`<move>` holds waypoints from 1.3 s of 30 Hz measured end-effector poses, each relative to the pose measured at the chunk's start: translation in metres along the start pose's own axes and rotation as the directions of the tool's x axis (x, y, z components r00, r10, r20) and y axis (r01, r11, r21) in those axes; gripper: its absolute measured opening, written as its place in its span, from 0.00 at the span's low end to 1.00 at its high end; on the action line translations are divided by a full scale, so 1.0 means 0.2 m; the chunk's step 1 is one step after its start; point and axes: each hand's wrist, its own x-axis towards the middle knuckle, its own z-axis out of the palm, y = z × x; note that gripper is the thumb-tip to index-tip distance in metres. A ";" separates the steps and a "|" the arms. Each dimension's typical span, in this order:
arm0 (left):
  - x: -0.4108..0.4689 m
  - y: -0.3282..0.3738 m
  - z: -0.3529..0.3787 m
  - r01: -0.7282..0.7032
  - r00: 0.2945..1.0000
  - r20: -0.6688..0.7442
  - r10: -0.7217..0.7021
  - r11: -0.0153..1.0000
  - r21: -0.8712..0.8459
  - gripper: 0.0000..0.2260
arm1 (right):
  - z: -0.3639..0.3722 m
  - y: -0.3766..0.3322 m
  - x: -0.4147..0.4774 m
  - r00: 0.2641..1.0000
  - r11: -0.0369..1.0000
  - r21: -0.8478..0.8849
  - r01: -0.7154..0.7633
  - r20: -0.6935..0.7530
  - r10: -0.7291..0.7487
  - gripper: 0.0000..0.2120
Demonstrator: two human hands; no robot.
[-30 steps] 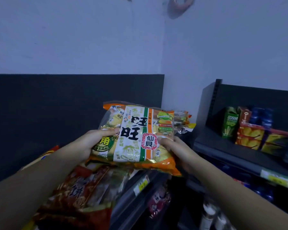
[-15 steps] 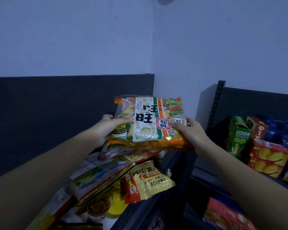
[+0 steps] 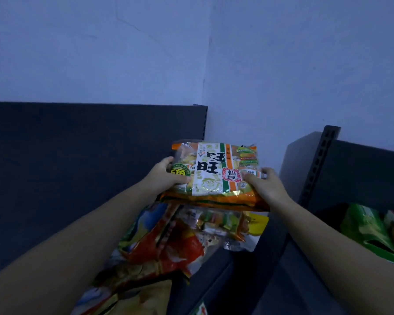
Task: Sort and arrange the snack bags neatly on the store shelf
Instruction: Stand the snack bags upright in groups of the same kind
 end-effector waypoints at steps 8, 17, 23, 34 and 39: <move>0.25 -0.20 0.09 0.164 0.986 0.024 -0.167 0.981 0.099 0.30 | 0.16 0.25 0.26 0.981 0.984 -0.056 -0.167 0.089 0.171 0.24; 0.33 -0.28 0.05 0.018 0.999 0.023 -0.040 0.796 0.606 0.33 | 0.17 0.29 0.29 0.952 0.933 -0.233 -0.276 0.065 0.298 0.40; 0.16 -0.25 0.23 -0.517 0.846 0.417 0.332 0.321 0.794 0.41 | 0.05 0.30 0.21 0.786 0.804 0.031 -0.594 0.232 0.573 0.29; 0.18 -0.32 0.46 -0.467 0.834 0.391 0.390 0.120 0.876 0.54 | 0.15 0.17 0.27 0.840 0.762 0.373 -0.529 0.354 0.411 0.09; 0.33 -0.31 0.44 -0.368 0.814 0.152 0.560 0.296 0.881 0.46 | 0.21 0.05 0.36 0.877 0.754 0.505 -0.421 0.437 0.197 0.12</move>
